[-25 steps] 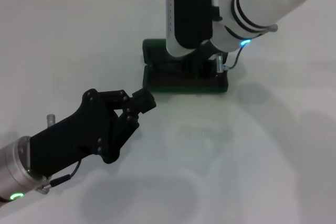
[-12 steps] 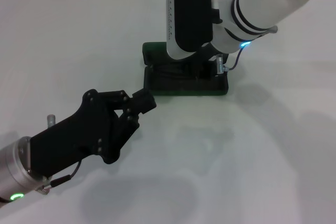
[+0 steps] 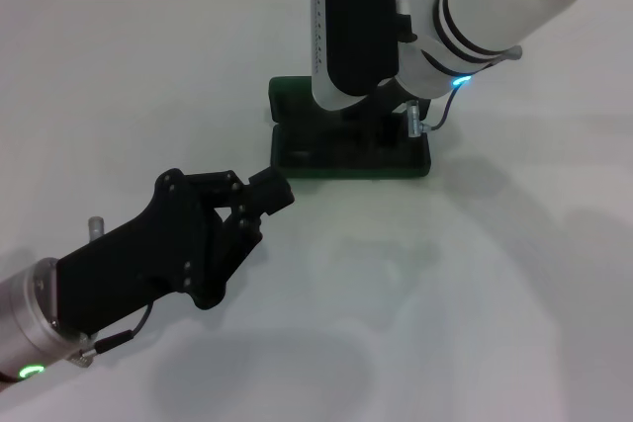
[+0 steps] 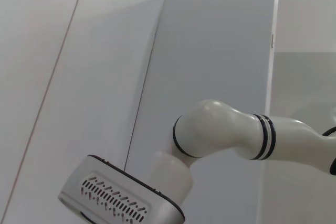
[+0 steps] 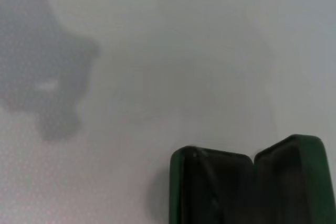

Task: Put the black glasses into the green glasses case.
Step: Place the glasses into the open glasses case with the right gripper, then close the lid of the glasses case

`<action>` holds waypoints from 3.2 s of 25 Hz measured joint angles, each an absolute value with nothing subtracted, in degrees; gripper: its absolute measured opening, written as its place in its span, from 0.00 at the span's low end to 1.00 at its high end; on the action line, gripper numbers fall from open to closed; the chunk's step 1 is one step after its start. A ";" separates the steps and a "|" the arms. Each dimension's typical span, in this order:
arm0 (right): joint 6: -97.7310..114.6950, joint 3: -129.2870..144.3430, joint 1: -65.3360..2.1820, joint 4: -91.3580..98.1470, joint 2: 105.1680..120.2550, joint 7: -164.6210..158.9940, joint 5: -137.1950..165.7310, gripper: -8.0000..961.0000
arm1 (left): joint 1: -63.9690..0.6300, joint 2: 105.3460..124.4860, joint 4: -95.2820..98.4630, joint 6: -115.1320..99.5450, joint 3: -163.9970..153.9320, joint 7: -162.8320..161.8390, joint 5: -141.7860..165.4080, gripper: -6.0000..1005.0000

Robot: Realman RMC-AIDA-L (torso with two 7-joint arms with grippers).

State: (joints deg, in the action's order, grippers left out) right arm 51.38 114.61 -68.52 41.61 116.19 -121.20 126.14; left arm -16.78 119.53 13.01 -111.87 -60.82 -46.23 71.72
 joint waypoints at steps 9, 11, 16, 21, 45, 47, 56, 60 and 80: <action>52.35 114.60 -68.53 42.22 116.19 -121.38 126.17 0.29 | -16.68 119.53 13.01 -111.87 -60.82 -46.23 71.72 0.05; 52.58 114.55 -68.11 43.06 116.19 -122.06 126.04 0.30 | -16.64 119.50 13.01 -111.87 -60.82 -46.23 71.72 0.05; 54.86 113.48 -64.44 48.31 116.19 -124.28 126.15 0.32 | -16.61 119.25 13.01 -111.94 -60.14 -46.37 71.36 0.05; 57.61 108.08 -55.26 58.38 116.23 -125.08 126.08 0.32 | -17.04 118.56 13.27 -111.99 -58.95 -46.73 70.90 0.05; 99.28 39.67 -14.79 52.52 115.15 -93.91 96.54 0.32 | -33.22 110.39 34.09 -91.11 -55.53 -76.55 82.15 0.05; 99.06 39.20 -15.40 50.14 115.15 -92.60 96.47 0.33 | -36.13 109.67 35.89 -87.68 -55.44 -79.49 87.93 0.05; 100.16 39.25 -16.38 43.86 114.85 -88.42 96.46 0.34 | -50.72 112.47 33.16 -74.43 -56.46 -89.45 115.07 0.10; 99.68 39.16 -16.92 40.97 114.63 -86.91 96.70 0.35 | -52.13 115.27 32.13 -70.28 -56.81 -88.91 119.23 0.16; 97.39 39.41 -19.04 36.05 114.36 -85.09 99.50 0.38 | -52.71 117.74 29.83 -62.65 -59.00 -87.94 120.84 0.23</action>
State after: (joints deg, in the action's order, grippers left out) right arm 97.39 39.41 -19.04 36.05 114.36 -85.09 99.50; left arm -52.71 117.74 29.83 -62.65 -59.00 -87.94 120.84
